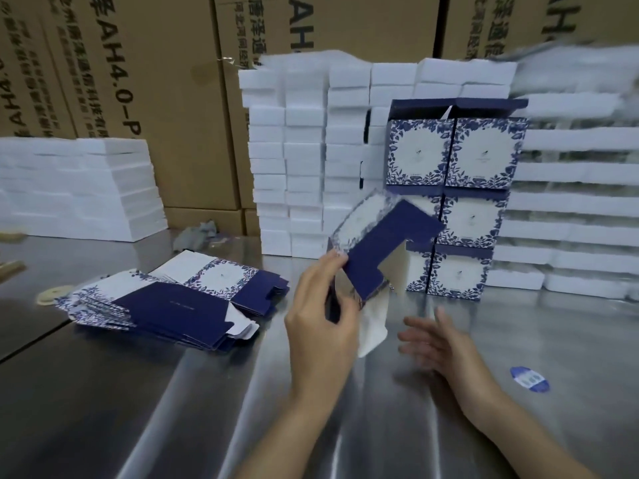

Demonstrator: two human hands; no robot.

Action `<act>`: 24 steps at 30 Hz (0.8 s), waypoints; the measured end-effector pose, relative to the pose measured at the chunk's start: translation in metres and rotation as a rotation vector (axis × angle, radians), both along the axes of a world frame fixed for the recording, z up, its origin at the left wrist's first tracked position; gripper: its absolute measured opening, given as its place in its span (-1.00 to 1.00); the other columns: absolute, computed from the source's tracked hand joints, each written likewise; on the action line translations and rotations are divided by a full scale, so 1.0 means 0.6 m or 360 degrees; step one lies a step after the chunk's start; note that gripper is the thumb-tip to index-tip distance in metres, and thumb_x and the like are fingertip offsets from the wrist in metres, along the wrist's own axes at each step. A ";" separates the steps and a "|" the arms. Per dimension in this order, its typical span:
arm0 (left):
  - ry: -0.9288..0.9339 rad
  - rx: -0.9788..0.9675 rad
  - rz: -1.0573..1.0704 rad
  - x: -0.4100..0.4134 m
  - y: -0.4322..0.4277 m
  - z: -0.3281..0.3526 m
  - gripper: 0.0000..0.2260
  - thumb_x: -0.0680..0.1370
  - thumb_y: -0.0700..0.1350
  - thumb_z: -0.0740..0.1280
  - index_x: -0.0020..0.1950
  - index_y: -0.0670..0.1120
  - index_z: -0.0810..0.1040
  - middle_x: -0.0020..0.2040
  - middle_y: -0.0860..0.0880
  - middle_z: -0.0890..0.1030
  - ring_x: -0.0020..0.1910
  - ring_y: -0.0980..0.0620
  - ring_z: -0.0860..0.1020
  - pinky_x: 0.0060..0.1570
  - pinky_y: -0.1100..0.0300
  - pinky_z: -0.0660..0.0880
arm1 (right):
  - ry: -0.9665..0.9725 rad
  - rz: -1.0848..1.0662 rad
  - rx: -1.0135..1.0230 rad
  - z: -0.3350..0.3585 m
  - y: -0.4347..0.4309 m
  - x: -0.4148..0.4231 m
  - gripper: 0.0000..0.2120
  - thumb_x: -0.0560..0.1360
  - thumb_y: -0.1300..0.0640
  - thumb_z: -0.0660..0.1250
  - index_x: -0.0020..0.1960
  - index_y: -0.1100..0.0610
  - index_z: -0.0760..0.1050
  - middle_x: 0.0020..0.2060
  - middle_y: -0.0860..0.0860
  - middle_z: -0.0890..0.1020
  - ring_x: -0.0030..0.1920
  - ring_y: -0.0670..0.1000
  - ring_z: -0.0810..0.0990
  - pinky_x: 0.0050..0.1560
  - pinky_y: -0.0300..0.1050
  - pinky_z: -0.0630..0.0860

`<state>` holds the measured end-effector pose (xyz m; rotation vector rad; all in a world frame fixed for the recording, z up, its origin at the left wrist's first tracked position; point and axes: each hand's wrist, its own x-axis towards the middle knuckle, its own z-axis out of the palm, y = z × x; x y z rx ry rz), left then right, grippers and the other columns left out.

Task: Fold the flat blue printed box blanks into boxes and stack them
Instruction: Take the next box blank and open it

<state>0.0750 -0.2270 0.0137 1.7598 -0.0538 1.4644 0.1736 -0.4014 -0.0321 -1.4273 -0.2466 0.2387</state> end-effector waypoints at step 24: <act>0.1104 -0.0381 -0.0335 0.019 0.032 -0.068 -0.56 0.58 -0.17 0.37 -0.01 0.47 0.57 -0.21 0.52 0.58 -0.13 0.65 0.49 -0.21 0.60 0.43 | -0.0620 0.0233 -0.0390 0.046 -0.011 -0.075 -0.17 0.40 -0.55 0.31 0.57 -0.53 0.03 0.22 -0.52 0.52 0.24 -0.37 0.53 0.35 -0.33 0.38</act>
